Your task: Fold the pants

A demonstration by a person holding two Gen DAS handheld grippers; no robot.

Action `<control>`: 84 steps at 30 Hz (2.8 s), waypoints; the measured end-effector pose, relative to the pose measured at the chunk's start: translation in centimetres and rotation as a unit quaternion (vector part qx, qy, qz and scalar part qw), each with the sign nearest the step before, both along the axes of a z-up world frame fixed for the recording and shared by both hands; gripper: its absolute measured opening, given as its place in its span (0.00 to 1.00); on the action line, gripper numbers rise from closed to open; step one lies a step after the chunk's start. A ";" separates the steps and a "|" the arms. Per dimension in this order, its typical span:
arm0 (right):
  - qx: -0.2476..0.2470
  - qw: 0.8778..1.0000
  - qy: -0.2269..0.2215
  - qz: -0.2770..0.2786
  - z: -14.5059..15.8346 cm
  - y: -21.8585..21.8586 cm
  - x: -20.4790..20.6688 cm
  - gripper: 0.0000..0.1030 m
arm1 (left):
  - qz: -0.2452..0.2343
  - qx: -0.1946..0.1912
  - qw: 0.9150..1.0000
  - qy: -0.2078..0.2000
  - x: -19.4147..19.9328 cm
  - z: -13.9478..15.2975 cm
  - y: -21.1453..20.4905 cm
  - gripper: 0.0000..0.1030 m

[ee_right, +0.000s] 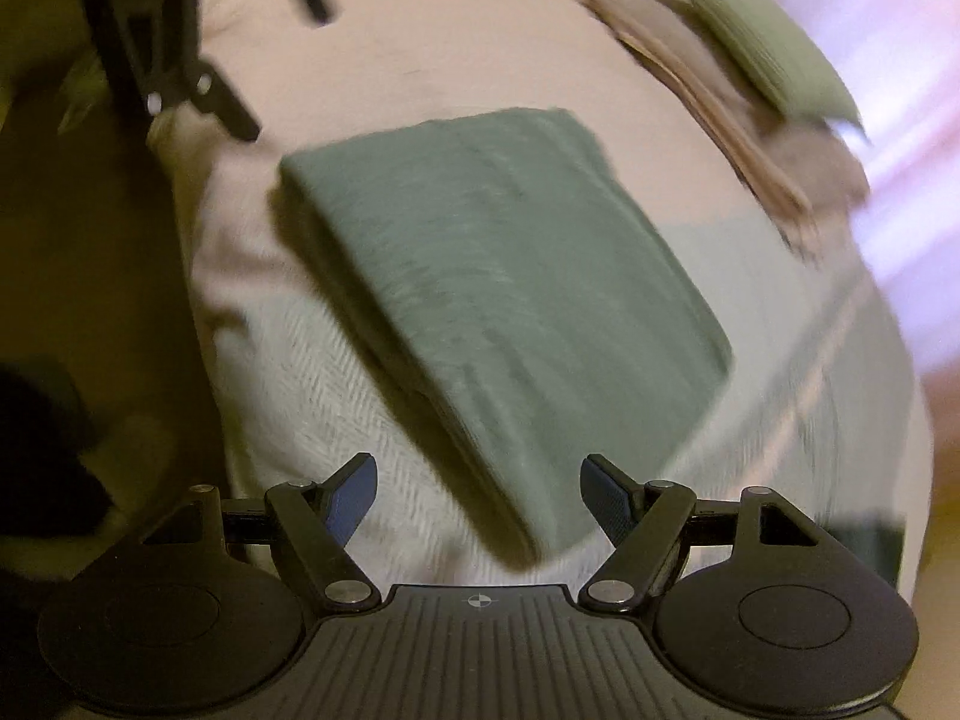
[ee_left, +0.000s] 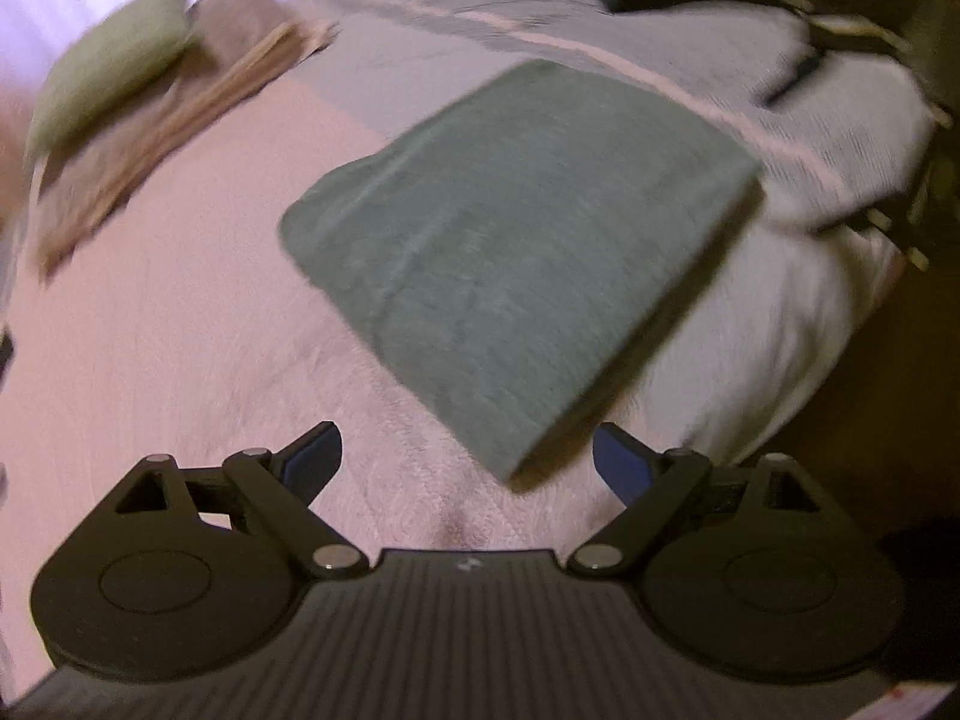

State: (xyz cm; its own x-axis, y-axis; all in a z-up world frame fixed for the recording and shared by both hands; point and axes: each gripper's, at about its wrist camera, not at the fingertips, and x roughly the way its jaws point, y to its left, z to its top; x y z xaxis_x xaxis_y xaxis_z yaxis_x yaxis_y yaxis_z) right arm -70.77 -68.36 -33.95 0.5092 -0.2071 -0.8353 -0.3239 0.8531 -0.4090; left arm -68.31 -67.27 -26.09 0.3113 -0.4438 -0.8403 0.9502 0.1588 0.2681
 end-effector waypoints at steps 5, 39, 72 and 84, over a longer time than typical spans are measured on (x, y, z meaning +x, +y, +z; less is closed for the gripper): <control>-0.079 0.994 -0.016 0.081 -5.6 -0.6 0.6 0.70 | -0.054 -0.005 0.997 -0.046 -2.4 -3.4 -0.1 0.86; -0.102 0.981 0.017 0.165 -7.1 -6.1 0.1 0.34 | -0.204 0.003 0.968 -0.143 -5.6 -7.7 -5.1 0.89; -0.091 0.986 -0.093 0.106 -6.5 -5.5 1.4 0.81 | -0.185 0.055 0.981 -0.033 2.1 -2.8 -9.2 0.35; -0.061 0.994 -0.041 0.083 -4.0 -9.2 6.6 0.29 | -0.151 0.030 0.988 0.006 2.9 -1.4 -7.8 0.51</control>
State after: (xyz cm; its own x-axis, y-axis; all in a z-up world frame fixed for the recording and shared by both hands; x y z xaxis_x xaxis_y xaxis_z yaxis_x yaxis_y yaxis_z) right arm -64.17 -77.61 -37.96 0.6105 -0.2118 -0.7632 -0.4174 0.7329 -0.5373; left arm -65.45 -75.07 -27.47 0.1617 -0.4648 -0.8705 0.9553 -0.1475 0.2563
